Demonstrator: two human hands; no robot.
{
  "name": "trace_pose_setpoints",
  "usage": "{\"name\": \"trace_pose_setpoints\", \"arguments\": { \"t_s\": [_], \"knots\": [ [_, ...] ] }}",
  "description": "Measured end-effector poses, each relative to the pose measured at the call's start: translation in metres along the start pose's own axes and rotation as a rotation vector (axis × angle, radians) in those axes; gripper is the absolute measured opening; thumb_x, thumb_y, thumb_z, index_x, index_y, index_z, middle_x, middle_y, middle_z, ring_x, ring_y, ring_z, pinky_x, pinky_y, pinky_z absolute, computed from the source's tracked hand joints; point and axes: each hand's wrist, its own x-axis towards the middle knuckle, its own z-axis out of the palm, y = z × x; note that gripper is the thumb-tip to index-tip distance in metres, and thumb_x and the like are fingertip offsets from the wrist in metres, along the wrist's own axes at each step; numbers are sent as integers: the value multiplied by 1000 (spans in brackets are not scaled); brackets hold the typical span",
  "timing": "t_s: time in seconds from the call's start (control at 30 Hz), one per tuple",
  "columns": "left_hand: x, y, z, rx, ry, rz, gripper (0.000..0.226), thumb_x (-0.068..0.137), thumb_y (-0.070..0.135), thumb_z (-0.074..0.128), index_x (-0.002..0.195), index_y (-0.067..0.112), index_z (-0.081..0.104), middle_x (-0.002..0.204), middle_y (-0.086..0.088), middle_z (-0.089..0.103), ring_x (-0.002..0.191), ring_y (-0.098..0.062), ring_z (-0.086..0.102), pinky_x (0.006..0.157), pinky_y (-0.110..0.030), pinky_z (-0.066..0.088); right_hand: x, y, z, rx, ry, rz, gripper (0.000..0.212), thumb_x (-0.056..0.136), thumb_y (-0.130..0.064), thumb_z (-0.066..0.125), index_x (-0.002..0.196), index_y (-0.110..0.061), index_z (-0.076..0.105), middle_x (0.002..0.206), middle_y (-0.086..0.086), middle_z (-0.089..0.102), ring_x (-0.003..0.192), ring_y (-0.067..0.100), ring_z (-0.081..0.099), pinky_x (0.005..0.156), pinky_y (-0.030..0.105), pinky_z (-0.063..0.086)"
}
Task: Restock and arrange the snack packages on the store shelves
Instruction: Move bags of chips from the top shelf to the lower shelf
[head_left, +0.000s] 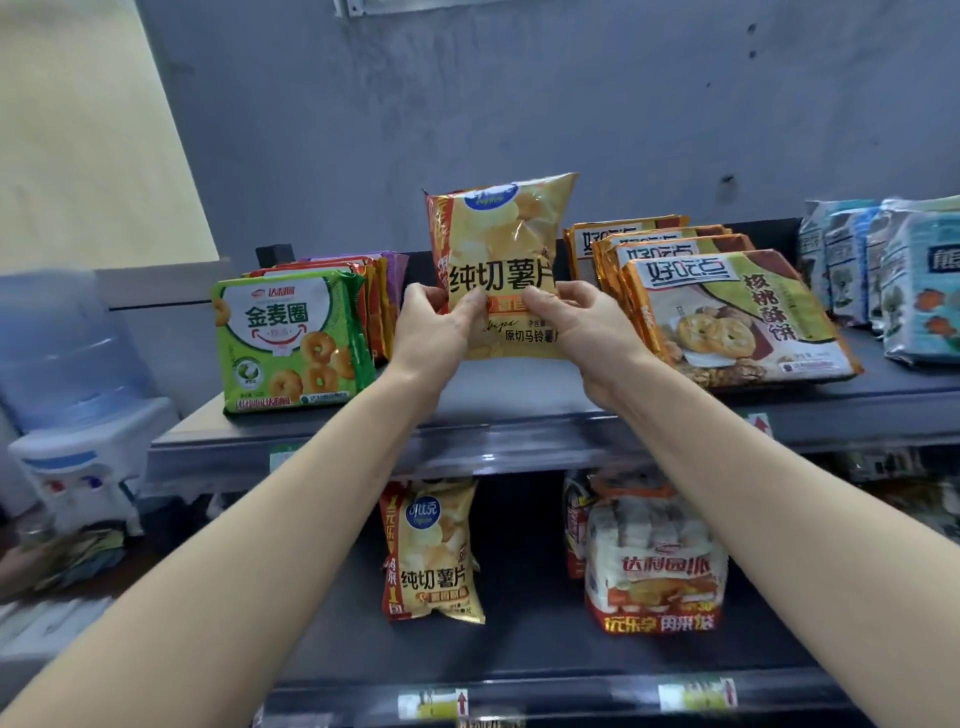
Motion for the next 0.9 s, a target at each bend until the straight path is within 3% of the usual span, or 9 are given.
{"name": "trace_pose_setpoints", "arguments": {
  "t_s": [0.13, 0.33, 0.5, 0.6, 0.73, 0.83, 0.9],
  "knots": [
    [-38, 11, -12, -13, 41, 41, 35, 88, 30, 64, 107, 11, 42, 111, -9, 61, 103, -22, 62, 86, -35, 54, -34, -6, -6, -30, -41, -43, 41, 85, -30, 68, 118, -12, 54, 113, 6, 65, 104, 20, 62, 86, 31, 51],
    [-111, 20, -38, 12, 127, 68, 38, 85, 26, 68, 108, 13, 41, 107, -2, 62, 98, -12, 62, 81, -26, 54, -103, -9, -10, 74, -171, -14, 33, 81, -22, 72, 108, -16, 55, 108, 5, 68, 97, 21, 68, 85, 37, 57],
    [-164, -1, -69, 17, 75, -90, 65, 76, 25, 77, 123, 20, 34, 113, 0, 57, 103, -14, 61, 86, -35, 54, -154, 21, -13, 54, -293, 7, 30, 80, -15, 73, 105, -12, 57, 106, 5, 69, 89, 12, 70, 72, 27, 57],
    [-189, -27, -81, 31, -56, -222, 58, 78, 17, 74, 125, 20, 40, 113, 0, 61, 104, -17, 62, 82, -29, 54, -174, 55, -15, -30, -368, 45, 24, 81, -11, 72, 100, -14, 57, 104, 2, 68, 79, 4, 70, 64, 16, 53],
    [-201, -76, -86, 116, -141, -330, 47, 82, 12, 71, 119, 22, 43, 100, 6, 62, 83, -5, 60, 52, -8, 48, -180, 107, -6, -189, -422, 136, 30, 80, -15, 74, 104, -16, 56, 108, 0, 67, 97, 13, 67, 80, 22, 54],
    [-194, -120, -90, 150, -156, -416, 45, 81, 10, 71, 117, 21, 46, 104, 1, 65, 80, -6, 60, 58, -20, 50, -172, 143, 9, -296, -407, 168, 35, 78, -14, 74, 107, -16, 54, 111, 1, 66, 104, 17, 63, 93, 34, 51],
    [-190, -147, -94, 151, -149, -451, 43, 83, 8, 69, 120, 17, 48, 108, -4, 65, 80, -9, 62, 60, -20, 51, -164, 166, 19, -341, -400, 195, 34, 80, -12, 72, 109, -15, 54, 113, 3, 65, 106, 18, 61, 95, 37, 50]
  ]
}}
